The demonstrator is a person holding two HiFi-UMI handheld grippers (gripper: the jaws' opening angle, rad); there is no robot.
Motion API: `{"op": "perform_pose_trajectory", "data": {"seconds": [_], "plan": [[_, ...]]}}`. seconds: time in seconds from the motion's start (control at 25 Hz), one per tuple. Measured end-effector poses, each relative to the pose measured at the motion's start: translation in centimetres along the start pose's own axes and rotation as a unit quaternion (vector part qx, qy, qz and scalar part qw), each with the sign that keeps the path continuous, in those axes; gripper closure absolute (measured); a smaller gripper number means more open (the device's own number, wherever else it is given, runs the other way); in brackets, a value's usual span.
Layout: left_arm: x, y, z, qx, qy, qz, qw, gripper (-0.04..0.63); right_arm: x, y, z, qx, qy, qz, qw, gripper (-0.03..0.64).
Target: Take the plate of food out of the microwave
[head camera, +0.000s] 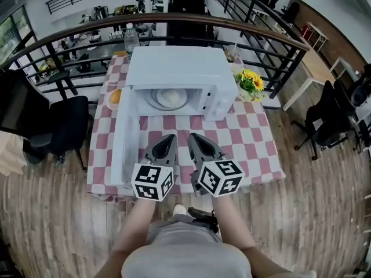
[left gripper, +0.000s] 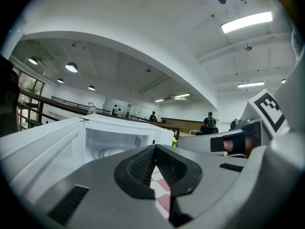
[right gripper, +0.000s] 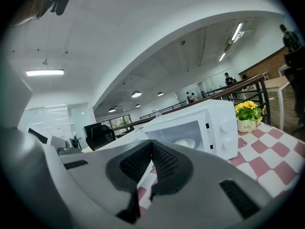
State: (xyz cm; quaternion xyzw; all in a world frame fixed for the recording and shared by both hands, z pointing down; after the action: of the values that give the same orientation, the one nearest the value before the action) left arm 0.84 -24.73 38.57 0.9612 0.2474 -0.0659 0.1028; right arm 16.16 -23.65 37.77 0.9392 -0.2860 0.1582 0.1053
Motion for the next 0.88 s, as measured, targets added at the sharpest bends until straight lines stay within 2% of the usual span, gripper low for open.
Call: {"op": "perform_pose_trajectory", "data": {"seconds": [0.28, 0.48, 0.52, 0.64, 0.8, 0.88], "plan": [[-0.1, 3.3, -0.7, -0.008, 0.000, 0.022, 0.9997, 0.594, 3.9, 2.2, -0.1, -0.021, 0.018, -0.003, 1.000, 0.591], [-0.7, 4.3, -0.5, -0.008, -0.001, 0.036, 0.9993, 0.594, 5.2, 3.3, -0.3, -0.033, 0.029, 0.011, 0.999, 0.580], [-0.8, 4.5, -0.4, -0.009, -0.001, 0.039, 0.9992, 0.594, 5.4, 3.5, -0.3, -0.033, 0.034, 0.015, 0.999, 0.518], [-1.1, 5.1, -0.4, -0.011, -0.001, 0.044, 0.9990, 0.594, 6.1, 3.9, -0.6, -0.028, 0.048, 0.020, 0.998, 0.421], [-1.3, 5.8, -0.6, -0.016, 0.004, 0.046, 0.9988, 0.594, 7.5, 4.5, -1.2, -0.016, 0.076, 0.013, 0.997, 0.348], [-1.5, 6.2, -0.6, -0.017, 0.005, 0.046, 0.9988, 0.594, 8.2, 4.9, -1.5, -0.012, 0.096, 0.005, 0.995, 0.347]]}}
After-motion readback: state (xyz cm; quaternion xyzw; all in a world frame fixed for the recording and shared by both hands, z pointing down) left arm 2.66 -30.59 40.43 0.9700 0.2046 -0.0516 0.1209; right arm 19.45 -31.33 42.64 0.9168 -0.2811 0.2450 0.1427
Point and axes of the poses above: the fingertips, and each gripper's own axes: y forward along the fingers, x to its right, z out of its top, the point moved 9 cm from there along -y, backward along the fingers, and after that the axes turned 7 degrees about z, right-handed, at the moved point
